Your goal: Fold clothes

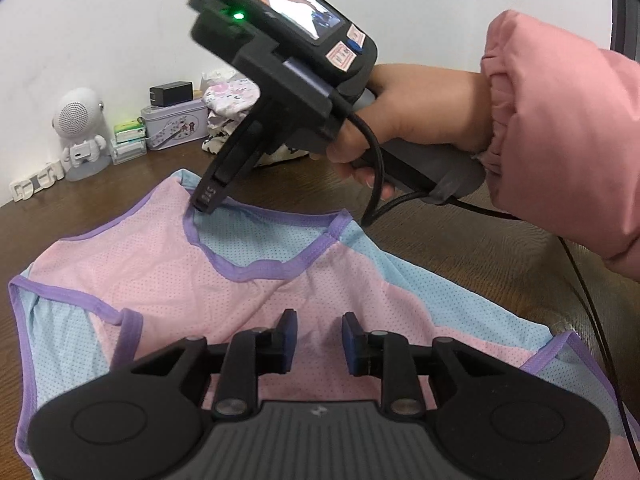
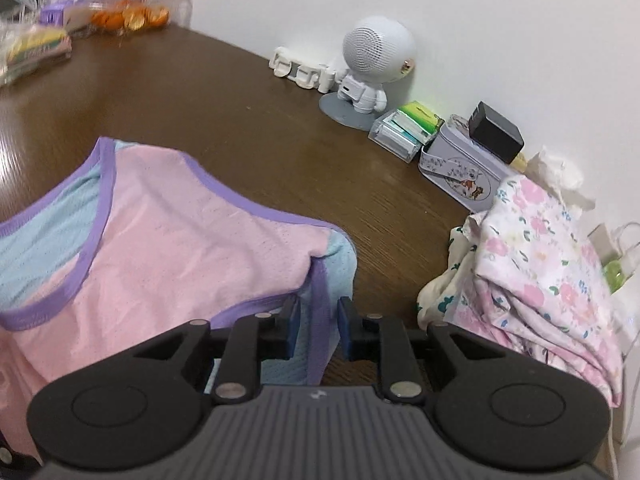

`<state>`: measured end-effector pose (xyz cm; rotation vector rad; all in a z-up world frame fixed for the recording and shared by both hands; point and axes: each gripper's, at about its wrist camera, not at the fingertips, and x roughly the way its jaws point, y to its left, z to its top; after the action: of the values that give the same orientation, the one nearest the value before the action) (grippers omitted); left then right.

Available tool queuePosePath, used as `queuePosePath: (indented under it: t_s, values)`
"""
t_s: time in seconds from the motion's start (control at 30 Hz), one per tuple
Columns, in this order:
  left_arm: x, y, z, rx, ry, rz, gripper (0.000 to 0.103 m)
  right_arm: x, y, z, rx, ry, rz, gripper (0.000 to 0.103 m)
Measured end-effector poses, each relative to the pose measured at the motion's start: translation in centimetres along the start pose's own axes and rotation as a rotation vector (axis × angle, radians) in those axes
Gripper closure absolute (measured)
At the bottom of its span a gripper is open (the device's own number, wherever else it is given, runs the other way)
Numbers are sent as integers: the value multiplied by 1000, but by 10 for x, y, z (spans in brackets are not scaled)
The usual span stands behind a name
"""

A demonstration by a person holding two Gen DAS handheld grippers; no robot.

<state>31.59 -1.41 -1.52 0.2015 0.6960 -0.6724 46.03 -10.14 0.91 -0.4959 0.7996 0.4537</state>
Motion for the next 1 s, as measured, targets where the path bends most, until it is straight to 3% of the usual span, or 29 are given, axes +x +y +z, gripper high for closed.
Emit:
queuePosePath:
  t_s: [0.13,0.23,0.33,0.43,0.5,0.63,0.73,0.83,1.0]
  values:
    - [-1,-2,-1,7,-1,2,79,1,-11,-2,53,-11,63,100]
    - [-1,-2,-1,9,-3,2,79,0,-23,-3,127,-20,93,100]
    - [-2,-2,-2,10,-4,3,79,-7,-55,-5,285,-61,157,100]
    - [-2,-4,-2,12,-4,3,78,-10,-74,-8,357,-87,159,100]
    - [-3,-4,-3,13,-5,2,77,-11,-72,-8,342,-92,141,99]
    - [-4,-4,-3,15,-6,2,77,-18,-69,-8,322,-138,110,86]
    - [-3,-4,-3,15,-6,1,76,-24,-54,-8,242,-147,122,87]
    - [-3,-5,-3,18,-7,1,76,-18,-26,-9,87,-111,70,88]
    - [-2,-6,-3,28,-8,1,73,2,-13,-10,16,-120,-43,88]
